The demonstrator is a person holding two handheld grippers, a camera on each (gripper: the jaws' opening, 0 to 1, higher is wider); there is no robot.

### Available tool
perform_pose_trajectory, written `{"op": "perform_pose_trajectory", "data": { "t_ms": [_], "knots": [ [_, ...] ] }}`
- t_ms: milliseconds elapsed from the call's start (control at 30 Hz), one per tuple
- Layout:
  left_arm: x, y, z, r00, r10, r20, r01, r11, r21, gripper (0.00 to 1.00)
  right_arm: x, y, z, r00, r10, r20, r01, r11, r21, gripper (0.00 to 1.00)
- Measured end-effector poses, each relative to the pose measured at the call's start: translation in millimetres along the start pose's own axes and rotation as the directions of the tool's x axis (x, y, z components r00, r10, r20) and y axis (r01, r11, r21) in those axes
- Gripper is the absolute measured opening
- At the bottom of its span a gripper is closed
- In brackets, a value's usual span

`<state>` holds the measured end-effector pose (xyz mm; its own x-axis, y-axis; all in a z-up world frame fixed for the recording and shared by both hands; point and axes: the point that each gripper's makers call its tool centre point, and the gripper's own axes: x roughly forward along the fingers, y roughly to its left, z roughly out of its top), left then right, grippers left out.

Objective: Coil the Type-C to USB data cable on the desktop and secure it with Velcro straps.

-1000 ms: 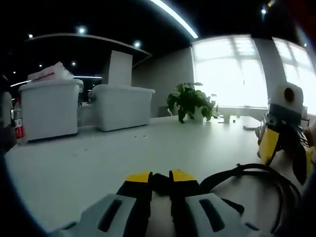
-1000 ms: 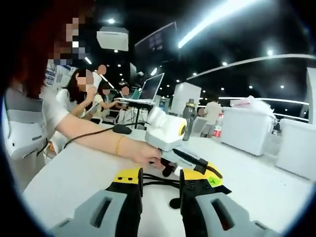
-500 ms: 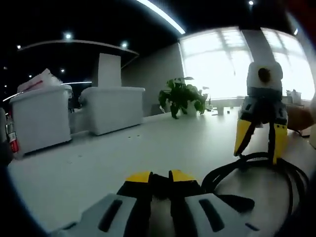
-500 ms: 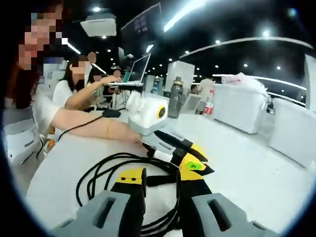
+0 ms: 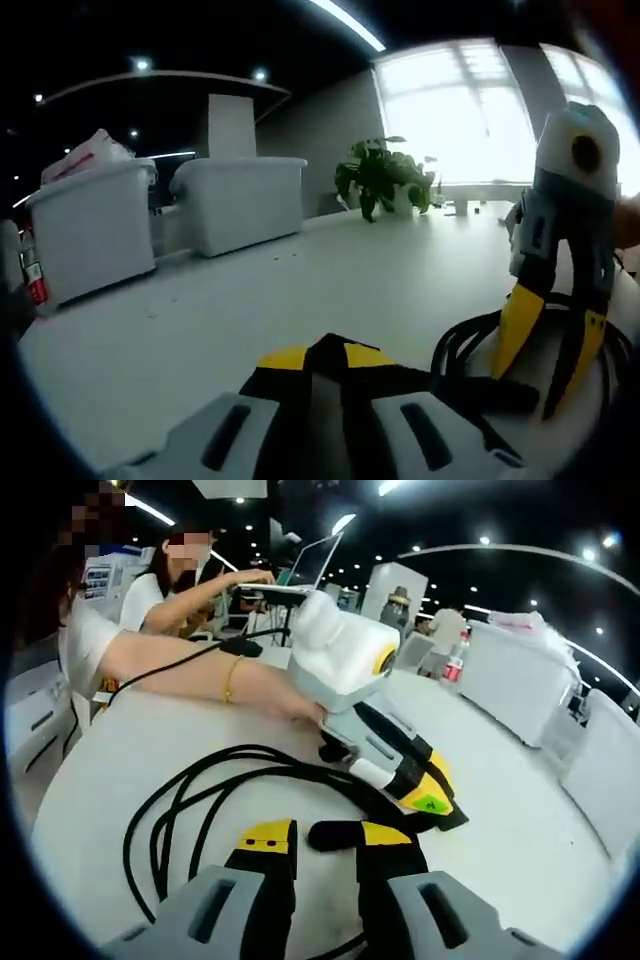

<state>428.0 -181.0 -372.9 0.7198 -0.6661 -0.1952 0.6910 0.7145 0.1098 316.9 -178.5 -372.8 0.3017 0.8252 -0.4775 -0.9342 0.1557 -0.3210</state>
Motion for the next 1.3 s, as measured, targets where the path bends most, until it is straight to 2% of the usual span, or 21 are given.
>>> {"op": "perform_pose_trajectory", "data": {
  "t_ms": [167, 333, 600, 733, 833, 900, 967, 1100, 1300],
  "knots": [
    [0, 0.6, -0.3, 1.000, 0.001, 0.000, -0.001, 1.000, -0.002, 0.12, -3, -8, 0.2, 0.995, -0.080, -0.056, 0.072, 0.988, -0.134, 0.21],
    [0, -0.1, -0.5, 1.000, 0.000, 0.000, 0.000, 1.000, -0.004, 0.11, -3, -9, 4.8, 0.986, -0.150, -0.077, 0.123, 0.952, -0.282, 0.20],
    [0, -0.5, -0.6, 1.000, 0.000, 0.000, 0.000, 1.000, -0.006, 0.11, -7, -21, 7.2, 0.974, -0.216, -0.067, 0.176, 0.910, -0.377, 0.19],
    [0, -0.6, -0.7, 1.000, -0.001, 0.001, 0.001, 1.000, -0.006, 0.11, -10, -22, 7.4, 0.973, -0.221, -0.060, 0.174, 0.884, -0.434, 0.17],
    [0, -0.7, -0.8, 1.000, 0.000, 0.001, 0.000, 1.000, -0.006, 0.11, -9, -19, 7.6, 0.975, -0.216, -0.050, 0.170, 0.875, -0.453, 0.16],
    [0, -0.7, -0.9, 1.000, 0.000, 0.001, 0.000, 1.000, -0.007, 0.11, -7, -21, 9.3, 0.973, -0.229, -0.040, 0.179, 0.851, -0.494, 0.15],
    [0, -0.6, -1.0, 1.000, 0.001, 0.001, -0.001, 1.000, -0.008, 0.11, -5, -21, 11.9, 0.970, -0.241, -0.030, 0.187, 0.818, -0.545, 0.14],
    [0, -0.7, -1.3, 1.000, 0.001, 0.000, -0.001, 1.000, -0.009, 0.11, -4, -20, 14.7, 0.969, -0.245, -0.020, 0.191, 0.803, -0.565, 0.07],
    [0, -0.7, -1.4, 1.000, 0.001, 0.001, -0.001, 1.000, -0.010, 0.11, -4, -22, 13.6, 0.975, -0.222, -0.014, 0.179, 0.819, -0.545, 0.02]
  ]
}}
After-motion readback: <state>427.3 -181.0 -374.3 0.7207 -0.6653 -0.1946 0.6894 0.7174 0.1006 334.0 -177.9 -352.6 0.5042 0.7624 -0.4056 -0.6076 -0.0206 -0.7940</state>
